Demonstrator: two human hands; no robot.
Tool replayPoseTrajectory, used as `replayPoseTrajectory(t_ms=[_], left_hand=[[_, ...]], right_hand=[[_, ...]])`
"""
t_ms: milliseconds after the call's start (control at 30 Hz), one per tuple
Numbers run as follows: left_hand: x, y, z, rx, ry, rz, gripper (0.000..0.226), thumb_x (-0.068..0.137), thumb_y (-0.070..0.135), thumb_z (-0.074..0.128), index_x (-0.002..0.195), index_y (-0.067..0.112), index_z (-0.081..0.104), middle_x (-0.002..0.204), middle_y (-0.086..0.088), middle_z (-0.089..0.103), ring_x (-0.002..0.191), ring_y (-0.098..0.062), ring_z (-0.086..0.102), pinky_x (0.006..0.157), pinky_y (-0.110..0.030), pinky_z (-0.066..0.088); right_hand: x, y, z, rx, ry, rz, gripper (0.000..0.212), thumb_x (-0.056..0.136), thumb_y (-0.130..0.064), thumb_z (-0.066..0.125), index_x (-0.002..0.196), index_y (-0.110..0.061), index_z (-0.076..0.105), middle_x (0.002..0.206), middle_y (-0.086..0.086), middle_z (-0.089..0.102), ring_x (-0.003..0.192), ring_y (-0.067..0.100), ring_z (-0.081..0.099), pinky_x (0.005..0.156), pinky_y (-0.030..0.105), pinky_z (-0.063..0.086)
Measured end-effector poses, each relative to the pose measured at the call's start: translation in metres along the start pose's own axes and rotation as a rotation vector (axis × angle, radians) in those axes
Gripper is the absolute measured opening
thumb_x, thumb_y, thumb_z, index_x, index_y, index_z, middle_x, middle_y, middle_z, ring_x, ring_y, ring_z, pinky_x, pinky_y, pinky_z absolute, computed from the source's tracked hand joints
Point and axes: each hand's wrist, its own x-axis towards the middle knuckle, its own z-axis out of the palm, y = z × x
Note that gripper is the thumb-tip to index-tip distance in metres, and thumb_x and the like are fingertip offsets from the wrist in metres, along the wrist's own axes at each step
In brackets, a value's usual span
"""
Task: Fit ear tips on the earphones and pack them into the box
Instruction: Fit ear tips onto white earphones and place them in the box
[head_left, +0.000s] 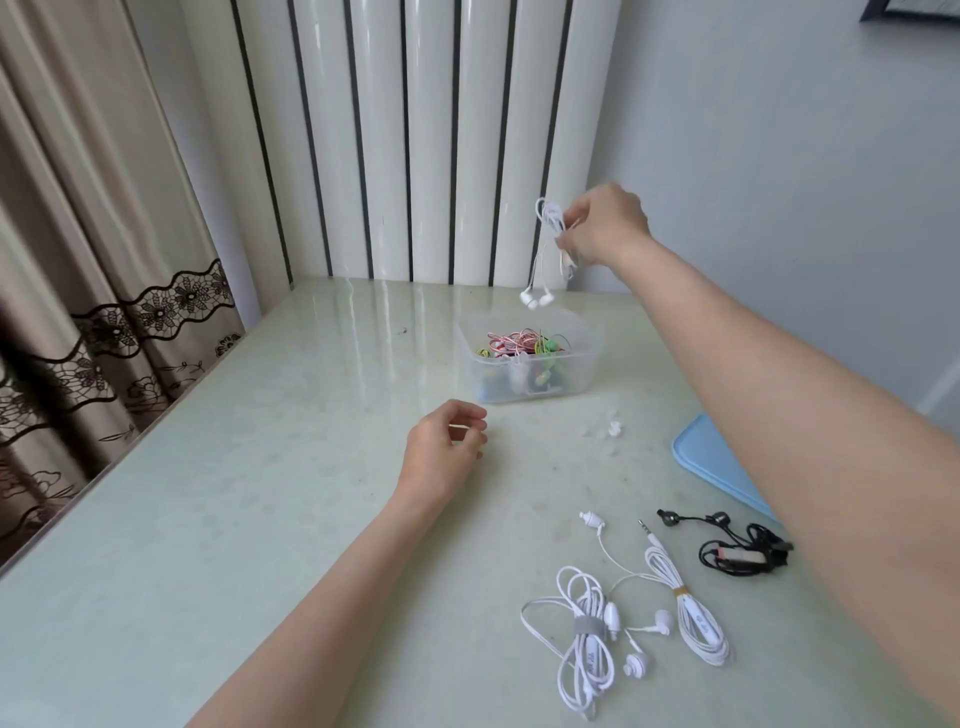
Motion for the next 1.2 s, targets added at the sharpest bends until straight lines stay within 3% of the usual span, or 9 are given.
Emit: replayPoseTrajectory(t_ms=[167, 267, 367, 533, 700, 800, 900, 1067, 1200], left_hand=[[0.005, 0.005, -0.003, 0.018, -0.004, 0.011, 0.024, 0.085, -0.004, 0.043, 0.087, 0.014, 0.059, 0.082, -0.001, 0.061, 0.07, -0.01, 0.059, 0.057, -0.01, 0.049], [0.011, 0.009, -0.011, 0.044, 0.009, 0.028, 0.022, 0.086, -0.002, 0.044, 0.088, 0.015, 0.059, 0.081, -0.002, 0.062, 0.069, -0.007, 0.06, 0.061, -0.013, 0.05], [0.013, 0.011, -0.014, 0.067, -0.018, 0.041, 0.021, 0.086, 0.001, 0.047, 0.086, 0.017, 0.061, 0.08, -0.002, 0.063, 0.071, -0.011, 0.061, 0.069, -0.024, 0.052], [0.013, 0.015, -0.022, 0.15, -0.128, 0.085, 0.022, 0.087, 0.009, 0.055, 0.075, 0.026, 0.064, 0.08, 0.013, 0.064, 0.073, -0.009, 0.059, 0.071, -0.023, 0.047], [-0.009, 0.038, 0.002, 0.313, -0.419, 0.233, 0.013, 0.083, 0.014, 0.064, 0.094, 0.019, 0.068, 0.096, 0.002, 0.059, 0.084, -0.013, 0.054, 0.075, -0.022, 0.045], [-0.024, 0.046, 0.029, 0.634, -0.635, 0.366, 0.03, 0.082, 0.018, 0.065, 0.112, 0.019, 0.063, 0.112, -0.004, 0.052, 0.1, -0.017, 0.052, 0.08, -0.02, 0.041], [-0.035, 0.045, 0.037, 0.753, -0.6, 0.389, 0.018, 0.083, 0.024, 0.064, 0.099, 0.015, 0.068, 0.102, -0.004, 0.063, 0.095, -0.021, 0.06, 0.082, -0.028, 0.046], [-0.028, 0.06, 0.006, 0.257, -0.496, 0.13, 0.003, 0.081, 0.014, 0.068, 0.082, 0.011, 0.067, 0.071, 0.002, 0.067, 0.064, -0.009, 0.062, 0.069, -0.02, 0.05], [-0.02, 0.066, -0.009, -0.12, -0.341, -0.049, 0.007, 0.081, 0.006, 0.065, 0.083, 0.012, 0.067, 0.069, 0.001, 0.067, 0.061, -0.004, 0.061, 0.064, -0.012, 0.051]], right_hand=[[0.002, 0.011, 0.031, -0.062, -0.153, 0.032, 0.025, 0.08, -0.003, 0.062, 0.103, -0.012, 0.069, 0.106, 0.009, 0.065, 0.085, 0.027, 0.059, 0.085, 0.032, 0.05], [0.003, 0.02, 0.044, -0.014, -0.218, -0.022, 0.034, 0.085, 0.001, 0.049, 0.115, -0.011, 0.061, 0.103, 0.009, 0.058, 0.082, 0.02, 0.048, 0.085, 0.03, 0.048], [-0.01, 0.04, 0.036, 0.122, -0.183, -0.037, 0.028, 0.085, 0.003, 0.045, 0.1, -0.01, 0.065, 0.1, 0.016, 0.065, 0.071, 0.022, 0.053, 0.071, 0.028, 0.049], [-0.062, 0.065, 0.015, 0.041, -0.598, -0.131, 0.009, 0.082, -0.002, 0.059, 0.083, -0.004, 0.068, 0.076, 0.011, 0.066, 0.07, 0.02, 0.062, 0.059, 0.019, 0.052], [-0.105, 0.077, 0.002, -0.114, -0.927, -0.126, 0.011, 0.082, -0.008, 0.061, 0.073, -0.014, 0.065, 0.068, 0.0, 0.065, 0.06, 0.01, 0.061, 0.049, 0.014, 0.045], [-0.115, 0.088, 0.001, -0.178, -0.865, -0.1, 0.011, 0.082, -0.005, 0.057, 0.081, -0.011, 0.066, 0.066, -0.001, 0.063, 0.058, 0.008, 0.059, 0.048, 0.013, 0.044], [-0.116, 0.105, 0.0, -0.179, -0.693, -0.045, 0.024, 0.081, 0.005, 0.046, 0.086, -0.005, 0.067, 0.068, 0.005, 0.062, 0.059, 0.014, 0.059, 0.044, 0.01, 0.044], [-0.107, 0.126, -0.001, -0.155, -0.408, 0.003, 0.032, 0.079, 0.008, 0.042, 0.08, -0.01, 0.069, 0.083, 0.013, 0.063, 0.076, 0.024, 0.059, 0.076, 0.029, 0.051], [-0.102, 0.123, 0.011, -0.061, -0.291, 0.022, 0.027, 0.078, 0.008, 0.048, 0.082, -0.006, 0.071, 0.092, 0.02, 0.069, 0.076, 0.028, 0.06, 0.082, 0.034, 0.052]])
